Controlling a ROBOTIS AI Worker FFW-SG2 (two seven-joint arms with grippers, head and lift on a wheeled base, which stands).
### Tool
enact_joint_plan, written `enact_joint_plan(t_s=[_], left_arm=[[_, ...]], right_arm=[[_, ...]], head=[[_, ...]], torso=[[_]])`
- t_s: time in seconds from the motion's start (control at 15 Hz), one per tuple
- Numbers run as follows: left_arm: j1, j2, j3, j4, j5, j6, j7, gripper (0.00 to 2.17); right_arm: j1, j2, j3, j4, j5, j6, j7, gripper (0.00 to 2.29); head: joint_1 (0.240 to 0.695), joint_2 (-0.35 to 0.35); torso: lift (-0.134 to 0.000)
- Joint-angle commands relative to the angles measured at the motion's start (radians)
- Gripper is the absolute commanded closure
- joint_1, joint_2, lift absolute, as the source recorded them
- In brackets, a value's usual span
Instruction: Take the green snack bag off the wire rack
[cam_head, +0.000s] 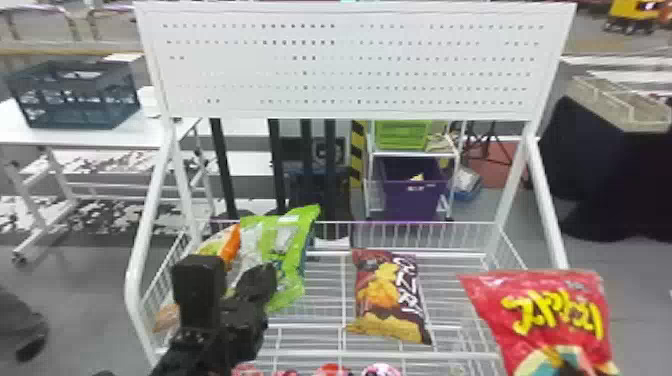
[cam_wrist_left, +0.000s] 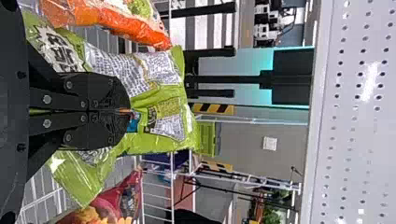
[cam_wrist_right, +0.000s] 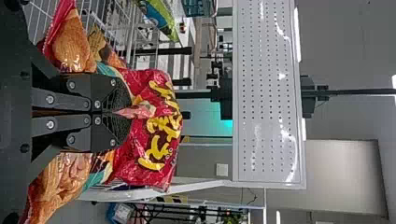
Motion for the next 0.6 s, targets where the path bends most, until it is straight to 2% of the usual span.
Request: enact_joint_plan(t_s=[0.0,0.33,0.53], left_arm=[[0.008,0.002,0.009,-0.022,0.005,0.007,0.0,1.79],[0.089,0.011,0.052,-0.195,0.014,0.028,-0.012,1.79],[0.216,0.045,0.125,-0.312,0.005,0.025,-0.012,1.78]], right_arm=[[0.0,0.0,0.002,0.001,0.0,-0.003,0.0,2.18],[0.0,0.0,0.0,0.002,-0.002,-0.003,0.0,2.18],[-0.005,-0.003,0.0,0.007,-0.003,-0.003,0.0,2.18]], head=[[0.499,0.0],[0.499,0.0],[0.499,0.0]], torso=[[0.0],[0.0],[0.0]])
